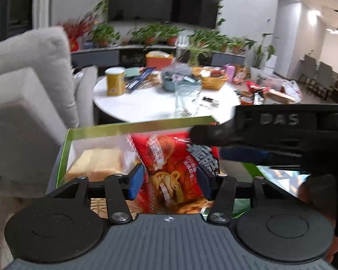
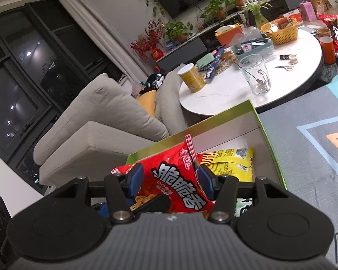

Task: Organize snacks
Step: 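Carry the red bag into the green box and open the right tool, then raise the open right tool out of the green box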

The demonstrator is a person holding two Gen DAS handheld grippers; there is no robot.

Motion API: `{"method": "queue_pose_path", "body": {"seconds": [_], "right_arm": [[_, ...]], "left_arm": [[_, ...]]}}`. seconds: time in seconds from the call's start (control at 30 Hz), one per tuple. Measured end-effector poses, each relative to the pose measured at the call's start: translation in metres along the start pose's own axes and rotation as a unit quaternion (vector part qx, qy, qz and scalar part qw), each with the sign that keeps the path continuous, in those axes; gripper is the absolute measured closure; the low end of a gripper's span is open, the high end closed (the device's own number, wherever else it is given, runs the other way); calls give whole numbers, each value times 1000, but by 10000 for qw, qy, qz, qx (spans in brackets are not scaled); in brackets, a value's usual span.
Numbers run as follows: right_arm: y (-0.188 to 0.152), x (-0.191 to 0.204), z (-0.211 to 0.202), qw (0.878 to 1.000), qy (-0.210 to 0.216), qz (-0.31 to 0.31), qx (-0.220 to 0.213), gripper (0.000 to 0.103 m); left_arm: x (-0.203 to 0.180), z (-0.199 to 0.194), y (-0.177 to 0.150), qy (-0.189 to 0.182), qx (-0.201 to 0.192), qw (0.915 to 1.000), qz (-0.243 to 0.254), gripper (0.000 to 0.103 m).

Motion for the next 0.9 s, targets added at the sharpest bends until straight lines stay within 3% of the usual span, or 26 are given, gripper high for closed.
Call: {"method": "queue_pose_path", "body": {"seconds": [0.07,0.2,0.5,0.63,0.9], "right_arm": [[0,-11,2,9997,-214,83,-25,41],[-6,-20,2,9995,-230,196,70,41],[-12,-9,-10,9996,-263,-11,134,41],[-13,-7,-22,9996,-278,-42,100,40],[-17,4,-51,9995,-251,-187,10,36]], "left_arm": [[11,6,-3,164,86,9998,-114,53],[24,7,-6,231,93,9992,-323,52],[19,-8,-6,297,-11,9993,-232,50],[17,-24,-7,382,-113,9991,-175,39],[16,-59,-15,478,-271,9982,-246,36]]}}
Point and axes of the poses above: each gripper's, at about its wrist camera, not at the fingertips, and z roughly the way its jaws point, x to its left, y to its top, the point moved 8 cm from there along z, roughly the way its jaws point, and after that the axes turned 1 degree about -z, right-handed, at the moved point
